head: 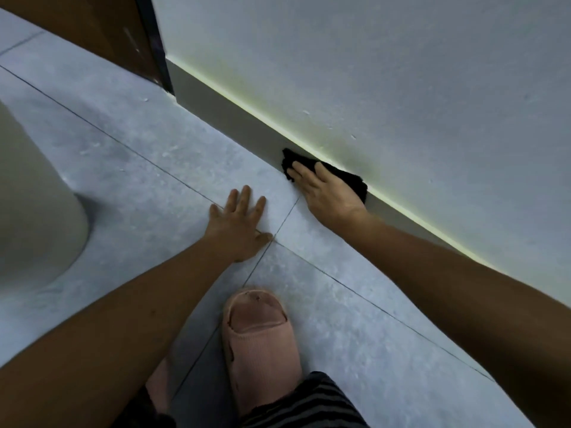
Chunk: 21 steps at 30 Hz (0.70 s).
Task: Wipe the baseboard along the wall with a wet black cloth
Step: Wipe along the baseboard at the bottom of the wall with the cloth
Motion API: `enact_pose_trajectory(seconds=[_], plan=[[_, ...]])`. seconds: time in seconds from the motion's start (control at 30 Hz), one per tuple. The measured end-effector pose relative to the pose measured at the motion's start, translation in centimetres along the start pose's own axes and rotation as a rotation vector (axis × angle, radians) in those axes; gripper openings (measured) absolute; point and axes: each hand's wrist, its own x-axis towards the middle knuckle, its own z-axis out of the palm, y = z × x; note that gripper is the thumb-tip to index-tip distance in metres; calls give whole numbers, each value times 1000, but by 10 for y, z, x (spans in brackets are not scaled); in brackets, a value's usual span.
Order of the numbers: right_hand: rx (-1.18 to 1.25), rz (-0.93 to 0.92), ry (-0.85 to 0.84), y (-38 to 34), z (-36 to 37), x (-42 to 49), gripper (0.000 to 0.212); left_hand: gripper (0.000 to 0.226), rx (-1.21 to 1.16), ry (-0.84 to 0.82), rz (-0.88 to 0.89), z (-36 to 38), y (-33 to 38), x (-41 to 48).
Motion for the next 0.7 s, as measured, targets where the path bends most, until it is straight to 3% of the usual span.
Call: enact_pose_trajectory(seconds=[0.23, 0.4, 0.5, 0.6, 0.7], plan=[[-20, -33, -19, -5, 46, -61, 61, 86, 1, 34, -40, 5, 8, 0], [83, 54, 86, 8, 21, -25, 57, 83, -57, 183, -117, 19, 29, -1], [29, 22, 77, 4, 12, -9, 58, 72, -60, 252, -21, 25, 43, -2], [-43, -21, 44, -4, 28, -28, 58, 70, -25, 187, 108, 28, 51, 1], [-100, -67, -36, -14, 54, -65, 59, 72, -14, 138, 112, 31, 62, 3]])
